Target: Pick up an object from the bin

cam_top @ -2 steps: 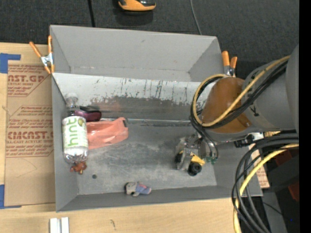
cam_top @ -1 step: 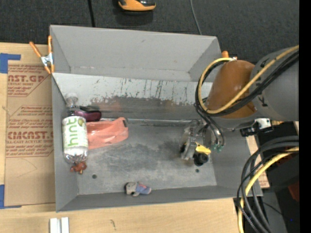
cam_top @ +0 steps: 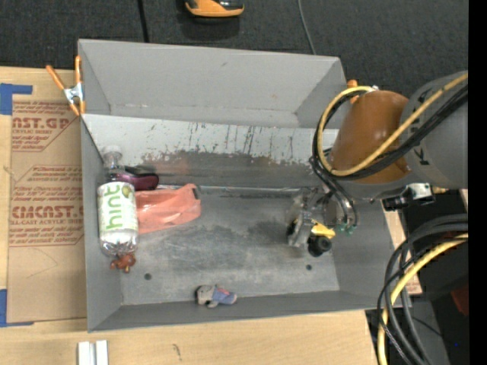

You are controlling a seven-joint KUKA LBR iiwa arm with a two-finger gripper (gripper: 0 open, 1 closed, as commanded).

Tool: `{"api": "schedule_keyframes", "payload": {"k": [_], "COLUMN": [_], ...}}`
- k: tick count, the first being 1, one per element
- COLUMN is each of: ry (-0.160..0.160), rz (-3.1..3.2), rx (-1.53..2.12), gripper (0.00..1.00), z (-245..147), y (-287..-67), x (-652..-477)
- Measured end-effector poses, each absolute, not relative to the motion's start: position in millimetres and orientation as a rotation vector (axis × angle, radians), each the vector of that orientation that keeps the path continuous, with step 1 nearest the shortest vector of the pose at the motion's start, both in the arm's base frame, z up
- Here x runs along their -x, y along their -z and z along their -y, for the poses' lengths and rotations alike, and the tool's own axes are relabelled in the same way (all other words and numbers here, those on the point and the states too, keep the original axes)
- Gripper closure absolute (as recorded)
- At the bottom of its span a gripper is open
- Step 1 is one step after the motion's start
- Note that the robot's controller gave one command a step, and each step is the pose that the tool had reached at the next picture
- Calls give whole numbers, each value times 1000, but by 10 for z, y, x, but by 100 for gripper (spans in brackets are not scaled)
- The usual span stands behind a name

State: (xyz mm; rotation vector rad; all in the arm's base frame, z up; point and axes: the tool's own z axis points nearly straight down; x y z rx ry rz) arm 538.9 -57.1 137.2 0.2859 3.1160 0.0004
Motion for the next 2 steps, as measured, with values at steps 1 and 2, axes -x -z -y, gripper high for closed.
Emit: {"api": "schedule_keyframes", "payload": {"k": [1,2], "ry": [-2,-1], "rz": [-3142,-3129], "rx": [-283,-299], "gripper": [100,100], "z": [638,507], "y": [-1502,-2153], "x": [-5267,-5340]}}
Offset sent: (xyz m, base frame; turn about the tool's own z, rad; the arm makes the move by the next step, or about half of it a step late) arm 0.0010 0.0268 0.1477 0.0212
